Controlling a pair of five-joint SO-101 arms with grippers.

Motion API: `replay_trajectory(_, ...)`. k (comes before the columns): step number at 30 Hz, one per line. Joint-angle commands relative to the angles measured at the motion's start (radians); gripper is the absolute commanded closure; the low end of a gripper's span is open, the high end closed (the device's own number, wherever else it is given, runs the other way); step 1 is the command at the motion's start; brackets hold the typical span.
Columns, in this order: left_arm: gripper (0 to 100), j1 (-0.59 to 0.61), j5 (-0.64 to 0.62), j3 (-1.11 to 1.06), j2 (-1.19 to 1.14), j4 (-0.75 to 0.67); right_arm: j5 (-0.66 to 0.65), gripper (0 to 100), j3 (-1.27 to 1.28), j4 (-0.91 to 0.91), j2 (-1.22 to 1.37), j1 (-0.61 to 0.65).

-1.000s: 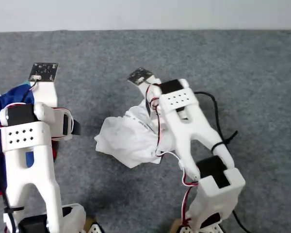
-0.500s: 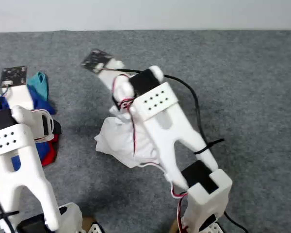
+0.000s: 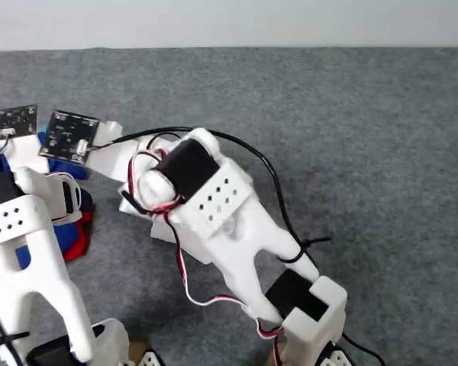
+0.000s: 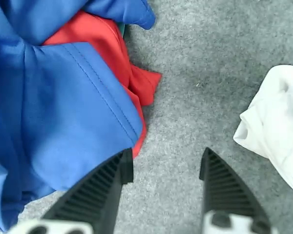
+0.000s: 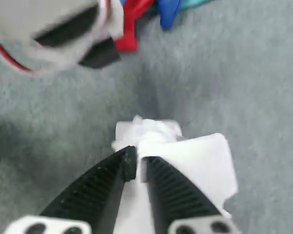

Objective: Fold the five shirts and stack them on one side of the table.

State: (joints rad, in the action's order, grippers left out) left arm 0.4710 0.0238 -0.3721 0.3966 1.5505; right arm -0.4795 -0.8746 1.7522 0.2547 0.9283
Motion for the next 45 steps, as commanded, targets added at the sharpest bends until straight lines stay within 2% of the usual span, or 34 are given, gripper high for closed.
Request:
replay_trajectory(1, 78, 0.005, 0.006, 0.002, 0.023, -0.017, 0.058, 83.7, -0.106, 0.042, -0.015, 0.007)
replay_trajectory(3, 78, 0.005, 0.006, 0.002, 0.023, -0.017, 0.123, 81.2, -0.130, 0.044, -0.015, -0.027)
replay_trajectory(8, 78, 0.003, 0.006, 0.002, 0.023, -0.015, 0.144, 81.0, -0.133, 0.042, -0.013, -0.120)
replay_trajectory(12, 78, -0.015, 0.008, 0.005, 0.023, -0.034, 0.146, 81.1, -0.130, 0.041, -0.007, -0.285)
replay_trajectory(14, 78, -0.051, 0.051, 0.004, 0.023, -0.058, 0.147, 81.1, -0.129, 0.042, -0.004, -0.383)
replay_trajectory(17, 78, -0.175, 0.140, 0.004, 0.023, -0.072, 0.147, 81.1, -0.127, 0.042, -0.004, -0.501)
replay_trajectory(22, 78, -0.453, 0.229, 0.004, 0.021, -0.080, 0.147, 81.1, -0.127, 0.045, -0.013, -0.608)
replay_trajectory(25, 75, -0.580, 0.235, 0.004, 0.020, -0.129, 0.147, 81.1, -0.127, 0.045, -0.013, -0.639)
replay_trajectory(29, 67, -0.658, 0.235, 0.008, -0.006, -0.190, 0.147, 81.1, -0.098, 0.045, -0.016, -0.665)
replay_trajectory(36, 66, -0.658, 0.236, 0.127, -0.230, -0.189, 0.147, 81.1, 0.144, 0.045, -0.134, -0.674)
replay_trajectory(45, 66, -0.660, 0.236, 0.245, -0.301, -0.189, 0.146, 81.1, 0.419, 0.042, -0.315, -0.677)
